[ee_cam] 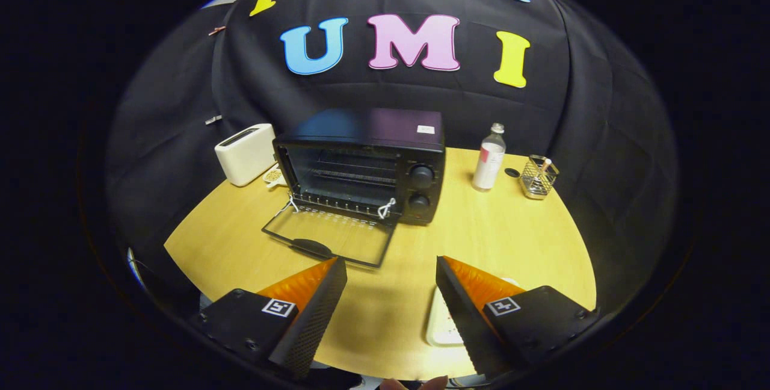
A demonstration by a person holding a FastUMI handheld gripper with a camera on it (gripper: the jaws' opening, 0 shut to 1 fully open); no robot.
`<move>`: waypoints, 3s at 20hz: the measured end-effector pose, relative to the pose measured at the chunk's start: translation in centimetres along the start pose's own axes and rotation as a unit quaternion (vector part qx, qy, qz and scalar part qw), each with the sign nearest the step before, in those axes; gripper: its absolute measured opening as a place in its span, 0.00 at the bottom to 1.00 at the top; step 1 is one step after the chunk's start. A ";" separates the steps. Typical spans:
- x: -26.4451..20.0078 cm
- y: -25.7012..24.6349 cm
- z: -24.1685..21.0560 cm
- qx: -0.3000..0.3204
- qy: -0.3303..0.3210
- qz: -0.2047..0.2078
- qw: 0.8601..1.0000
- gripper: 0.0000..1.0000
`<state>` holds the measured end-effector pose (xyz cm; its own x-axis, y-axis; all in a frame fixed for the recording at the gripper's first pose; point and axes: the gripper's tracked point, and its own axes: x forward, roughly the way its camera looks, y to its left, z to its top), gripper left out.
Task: Open the toaster oven, put the food inside, and close the toaster oven door.
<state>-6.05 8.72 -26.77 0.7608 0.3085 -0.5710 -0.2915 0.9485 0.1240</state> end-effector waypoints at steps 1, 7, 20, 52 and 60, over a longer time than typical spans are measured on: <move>-0.6 -1.5 -0.4 0.003 0.010 0.000 1.000 0.99; -1.3 -10.2 -3.2 0.026 0.073 -0.008 0.997 0.99; 3.1 -19.5 -12.7 0.076 0.250 0.010 0.965 0.98; 5.4 -16.9 -16.7 0.321 0.335 0.127 0.877 0.06; 3.5 -13.3 -11.5 0.389 0.253 0.140 0.875 0.06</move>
<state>-6.17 -3.68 -39.69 0.3119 0.6522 -0.6909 0.2068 0.6632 0.7193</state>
